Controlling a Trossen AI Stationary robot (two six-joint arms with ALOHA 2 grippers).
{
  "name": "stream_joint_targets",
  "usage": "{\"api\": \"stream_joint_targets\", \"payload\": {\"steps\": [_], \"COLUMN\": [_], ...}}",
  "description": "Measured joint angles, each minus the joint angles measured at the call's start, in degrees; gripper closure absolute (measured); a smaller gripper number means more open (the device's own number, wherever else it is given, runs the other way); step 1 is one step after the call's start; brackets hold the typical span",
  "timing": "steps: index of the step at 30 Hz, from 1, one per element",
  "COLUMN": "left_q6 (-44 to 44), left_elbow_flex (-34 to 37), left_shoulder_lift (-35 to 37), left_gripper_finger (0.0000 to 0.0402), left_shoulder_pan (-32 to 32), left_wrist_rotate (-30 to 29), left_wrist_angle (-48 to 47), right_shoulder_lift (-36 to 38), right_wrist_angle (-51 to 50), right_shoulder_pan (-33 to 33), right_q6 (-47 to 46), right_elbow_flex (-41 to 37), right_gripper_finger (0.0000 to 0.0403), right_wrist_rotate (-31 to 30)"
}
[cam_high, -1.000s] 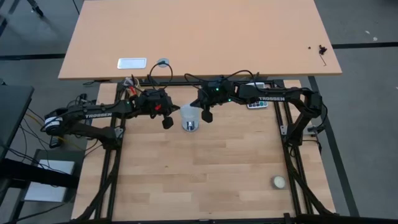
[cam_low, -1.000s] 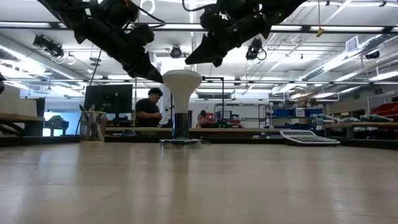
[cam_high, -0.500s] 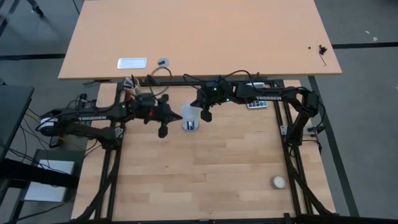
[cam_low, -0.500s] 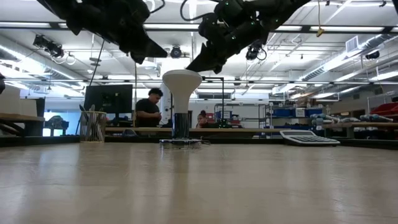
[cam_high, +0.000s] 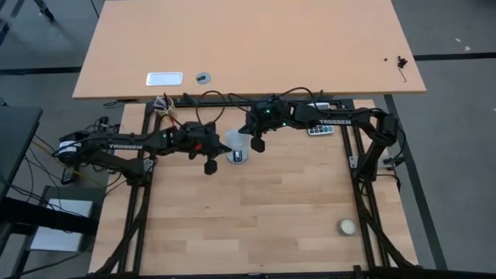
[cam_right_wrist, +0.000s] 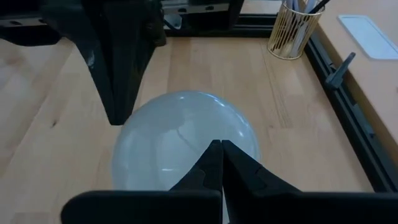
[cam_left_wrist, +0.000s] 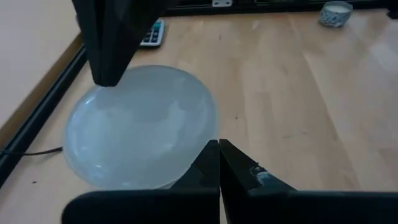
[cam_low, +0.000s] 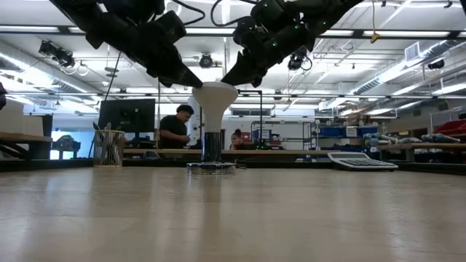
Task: Screw lightbulb
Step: Insert the white lightbulb into the silver lamp
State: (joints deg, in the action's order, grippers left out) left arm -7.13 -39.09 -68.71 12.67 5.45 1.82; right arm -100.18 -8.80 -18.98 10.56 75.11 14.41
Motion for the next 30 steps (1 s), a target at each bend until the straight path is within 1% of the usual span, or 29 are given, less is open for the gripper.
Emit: {"api": "stream_joint_targets", "payload": {"steps": [4, 17, 22, 25, 30], "left_q6": [0.0, -0.2, -0.1, -0.2, -0.4], "left_elbow_flex": [0.0, 0.0, 0.0, 0.0, 0.0], "left_shoulder_lift": [0.0, 0.3, 0.2, 0.2, 0.1], "left_gripper_finger": [0.0401, 0.0401, 0.0401, 0.0401, 0.0402], "left_shoulder_pan": [0.1, 4.2, 6.3, 7.4, 9.2], "left_wrist_rotate": [-1.7, -1.9, -3.4, -3.3, -3.3], "left_wrist_angle": [0.1, -0.6, -1.5, -1.8, -1.8], "right_shoulder_lift": [0.1, 0.2, 0.2, 0.1, 0.1], "right_wrist_angle": [-0.5, -1.7, -1.9, -1.9, -1.9], "right_shoulder_pan": [0.1, 1.1, 1.4, 1.5, 1.8], "right_q6": [-0.1, -0.4, -1.0, -1.4, -1.4], "right_elbow_flex": [0.0, 0.1, 0.1, 0.0, 0.0], "right_gripper_finger": [0.0394, 0.0394, 0.0394, 0.0394, 0.0394], "right_wrist_rotate": [-0.2, -0.6, 0.7, 2.2, 2.7]}}
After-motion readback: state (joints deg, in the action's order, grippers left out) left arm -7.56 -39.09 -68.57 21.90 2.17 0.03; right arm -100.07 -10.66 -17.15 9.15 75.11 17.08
